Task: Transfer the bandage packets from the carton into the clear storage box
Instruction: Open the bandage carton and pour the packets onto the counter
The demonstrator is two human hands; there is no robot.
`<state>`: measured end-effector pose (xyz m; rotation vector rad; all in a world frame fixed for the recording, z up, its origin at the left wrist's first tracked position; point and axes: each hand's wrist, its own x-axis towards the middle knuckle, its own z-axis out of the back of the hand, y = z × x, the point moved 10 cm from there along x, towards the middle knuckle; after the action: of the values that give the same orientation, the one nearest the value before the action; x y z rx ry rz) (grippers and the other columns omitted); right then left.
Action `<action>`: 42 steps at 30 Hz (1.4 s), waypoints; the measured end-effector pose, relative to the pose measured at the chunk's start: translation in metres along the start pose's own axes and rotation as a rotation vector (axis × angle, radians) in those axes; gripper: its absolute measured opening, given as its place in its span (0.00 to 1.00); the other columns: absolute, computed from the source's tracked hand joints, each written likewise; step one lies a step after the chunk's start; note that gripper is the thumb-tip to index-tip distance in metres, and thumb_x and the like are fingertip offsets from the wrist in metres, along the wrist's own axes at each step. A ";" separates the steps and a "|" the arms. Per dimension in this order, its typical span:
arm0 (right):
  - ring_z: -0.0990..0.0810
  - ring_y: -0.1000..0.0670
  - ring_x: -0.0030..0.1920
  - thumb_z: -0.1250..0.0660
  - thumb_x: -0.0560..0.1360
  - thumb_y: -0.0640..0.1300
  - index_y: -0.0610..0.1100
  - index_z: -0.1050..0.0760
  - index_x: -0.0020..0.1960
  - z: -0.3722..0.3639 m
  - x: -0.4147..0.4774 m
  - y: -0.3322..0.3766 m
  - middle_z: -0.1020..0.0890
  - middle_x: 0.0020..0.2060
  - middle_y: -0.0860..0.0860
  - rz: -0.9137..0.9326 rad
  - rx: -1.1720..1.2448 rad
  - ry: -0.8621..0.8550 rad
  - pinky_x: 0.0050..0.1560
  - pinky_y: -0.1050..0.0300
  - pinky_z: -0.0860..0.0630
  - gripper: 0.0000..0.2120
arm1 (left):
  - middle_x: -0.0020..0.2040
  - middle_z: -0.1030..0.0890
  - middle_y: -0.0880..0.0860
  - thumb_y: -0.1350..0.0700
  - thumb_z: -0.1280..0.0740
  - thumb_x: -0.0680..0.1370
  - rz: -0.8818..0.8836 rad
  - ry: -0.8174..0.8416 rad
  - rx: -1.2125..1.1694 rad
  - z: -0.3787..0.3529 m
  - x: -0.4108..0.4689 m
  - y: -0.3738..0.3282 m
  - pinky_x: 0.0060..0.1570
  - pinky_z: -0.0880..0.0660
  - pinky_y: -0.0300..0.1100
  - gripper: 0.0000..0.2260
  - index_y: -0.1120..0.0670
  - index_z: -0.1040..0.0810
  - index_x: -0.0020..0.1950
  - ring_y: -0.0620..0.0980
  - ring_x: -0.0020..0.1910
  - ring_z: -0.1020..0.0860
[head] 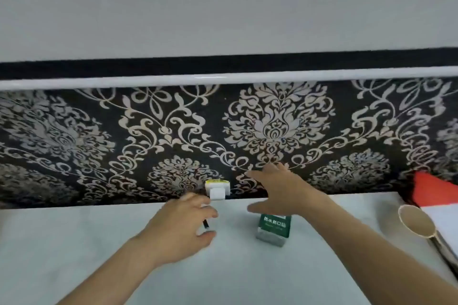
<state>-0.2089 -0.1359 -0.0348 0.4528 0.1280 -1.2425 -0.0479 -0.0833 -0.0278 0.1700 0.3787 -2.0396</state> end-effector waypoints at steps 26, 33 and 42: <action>0.19 0.51 0.56 0.22 0.65 0.34 0.56 0.36 0.73 -0.168 -0.015 -0.021 0.24 0.58 0.48 0.254 0.918 -0.249 0.52 0.58 0.20 0.43 | 0.62 0.25 0.38 0.59 0.34 0.76 0.016 -0.509 -0.337 -0.132 -0.001 0.015 0.63 0.34 0.37 0.21 0.41 0.27 0.65 0.39 0.55 0.28; 0.15 0.46 0.43 0.28 0.74 0.47 0.41 0.21 0.57 -0.193 -0.021 -0.026 0.14 0.47 0.43 0.037 1.463 -0.239 0.46 0.52 0.19 0.15 | 0.54 0.18 0.44 0.48 0.26 0.71 -0.037 -0.483 -0.851 -0.154 0.000 -0.013 0.60 0.25 0.49 0.19 0.43 0.22 0.60 0.42 0.55 0.21; 0.15 0.50 0.45 0.27 0.72 0.51 0.48 0.21 0.58 -0.176 -0.012 -0.029 0.15 0.46 0.46 0.043 1.336 -0.470 0.43 0.57 0.19 0.16 | 0.50 0.18 0.40 0.51 0.26 0.72 0.019 -0.750 -0.675 -0.122 -0.004 0.019 0.54 0.24 0.45 0.11 0.41 0.20 0.53 0.42 0.52 0.22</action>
<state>-0.2135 -0.0620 -0.1976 1.2596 -1.1706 -1.2226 -0.0342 -0.0477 -0.1450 -0.9650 0.5455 -1.6953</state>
